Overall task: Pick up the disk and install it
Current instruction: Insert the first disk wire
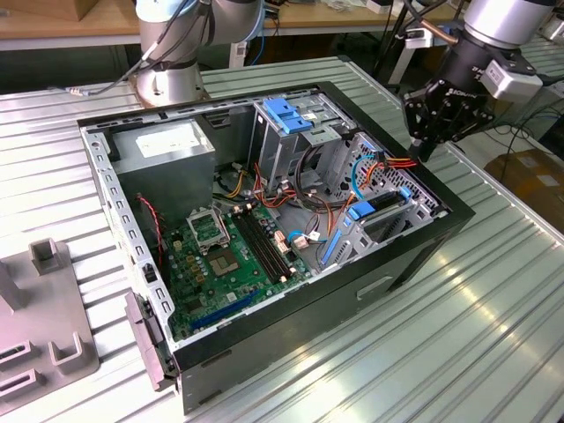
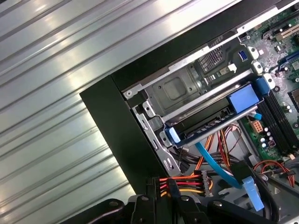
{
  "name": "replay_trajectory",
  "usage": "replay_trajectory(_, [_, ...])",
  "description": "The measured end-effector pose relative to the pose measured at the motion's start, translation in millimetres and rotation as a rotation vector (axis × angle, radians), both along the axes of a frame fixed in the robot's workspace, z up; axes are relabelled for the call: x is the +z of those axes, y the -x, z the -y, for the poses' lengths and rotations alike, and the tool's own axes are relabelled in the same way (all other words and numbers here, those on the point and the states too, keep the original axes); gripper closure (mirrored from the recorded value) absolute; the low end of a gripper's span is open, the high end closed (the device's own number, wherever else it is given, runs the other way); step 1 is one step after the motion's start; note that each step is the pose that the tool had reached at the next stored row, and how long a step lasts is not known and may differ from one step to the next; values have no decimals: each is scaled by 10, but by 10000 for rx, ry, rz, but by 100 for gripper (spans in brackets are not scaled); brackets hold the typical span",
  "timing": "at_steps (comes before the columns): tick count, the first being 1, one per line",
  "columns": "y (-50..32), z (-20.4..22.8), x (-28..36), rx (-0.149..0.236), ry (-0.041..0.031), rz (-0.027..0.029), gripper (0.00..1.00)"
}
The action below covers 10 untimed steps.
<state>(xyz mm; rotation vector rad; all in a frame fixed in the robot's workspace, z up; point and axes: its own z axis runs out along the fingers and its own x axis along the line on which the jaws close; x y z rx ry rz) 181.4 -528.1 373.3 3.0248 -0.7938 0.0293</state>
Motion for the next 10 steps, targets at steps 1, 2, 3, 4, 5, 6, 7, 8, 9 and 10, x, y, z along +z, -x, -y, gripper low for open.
replay_trajectory(1, [-2,-1,-17,-3,33,11,76])
replay_trajectory(2, [-2,-2,-26,-3,70,39,75])
replay_trajectory(3, [-2,-4,-29,-3,107,60,69])
replay_trajectory(4, [-2,-5,-32,-4,141,78,69])
replay_trajectory(5, [-2,-6,-38,-4,176,96,69])
replay_trajectory(6, [-3,-8,-42,-4,201,109,69])
replay_trajectory(7, [-4,-16,-46,-4,233,115,69])
replay_trajectory(8, [-4,-26,-50,-5,242,117,69])
replay_trajectory(9, [-5,-39,-56,-10,248,119,69])
replay_trajectory(10, [-6,-49,-61,-16,251,121,69])
